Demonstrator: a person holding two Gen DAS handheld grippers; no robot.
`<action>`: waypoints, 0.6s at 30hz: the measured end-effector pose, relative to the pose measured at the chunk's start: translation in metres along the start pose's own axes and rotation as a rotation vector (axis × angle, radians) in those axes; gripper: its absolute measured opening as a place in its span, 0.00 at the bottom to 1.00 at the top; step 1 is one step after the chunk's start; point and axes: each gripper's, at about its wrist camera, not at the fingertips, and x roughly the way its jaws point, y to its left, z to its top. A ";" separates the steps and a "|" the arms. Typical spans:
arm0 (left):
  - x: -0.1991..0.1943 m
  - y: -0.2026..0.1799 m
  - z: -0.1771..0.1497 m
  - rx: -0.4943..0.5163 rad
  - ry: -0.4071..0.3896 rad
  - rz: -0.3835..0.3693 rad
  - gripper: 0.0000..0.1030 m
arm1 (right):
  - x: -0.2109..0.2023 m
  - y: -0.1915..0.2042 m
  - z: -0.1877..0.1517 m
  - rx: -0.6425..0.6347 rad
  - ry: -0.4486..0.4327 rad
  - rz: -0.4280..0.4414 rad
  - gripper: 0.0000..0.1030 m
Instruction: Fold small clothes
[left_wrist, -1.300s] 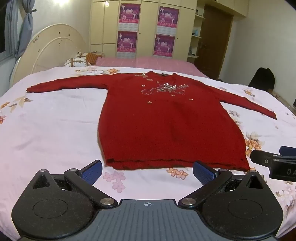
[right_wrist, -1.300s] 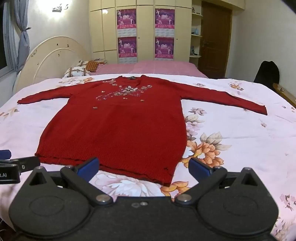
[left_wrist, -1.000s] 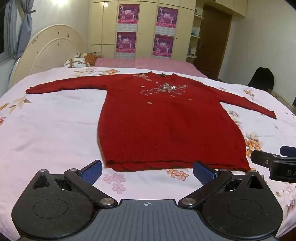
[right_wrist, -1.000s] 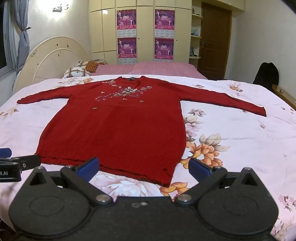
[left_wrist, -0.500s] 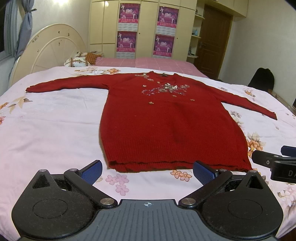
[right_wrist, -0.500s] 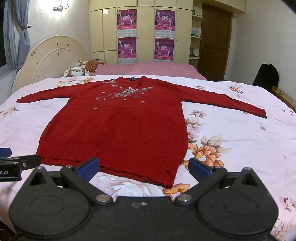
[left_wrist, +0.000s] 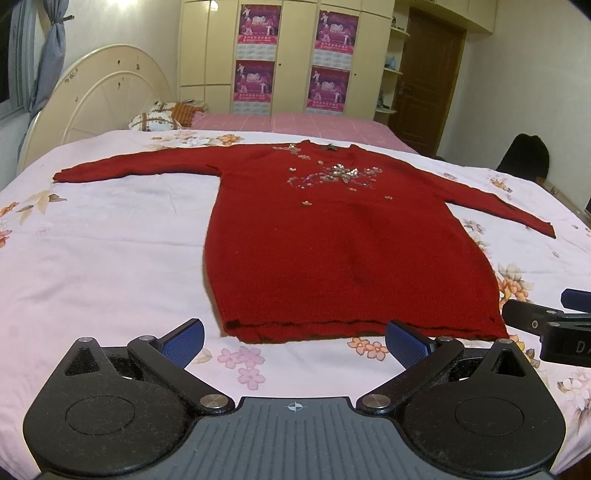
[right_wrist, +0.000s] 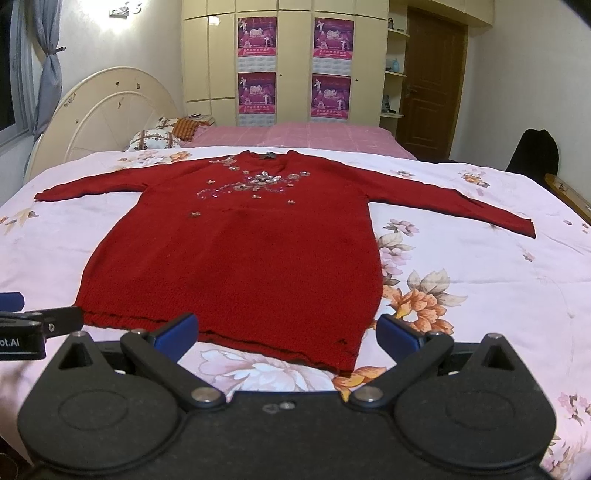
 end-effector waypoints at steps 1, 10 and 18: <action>0.000 0.000 0.000 0.003 -0.001 -0.001 1.00 | 0.003 0.003 0.001 -0.003 0.002 -0.001 0.99; -0.003 -0.002 0.002 0.013 -0.009 -0.003 1.00 | 0.003 0.004 0.002 -0.008 0.000 -0.003 0.99; -0.003 -0.002 0.002 0.012 -0.007 -0.002 1.00 | 0.004 0.005 0.002 -0.011 -0.001 -0.003 0.99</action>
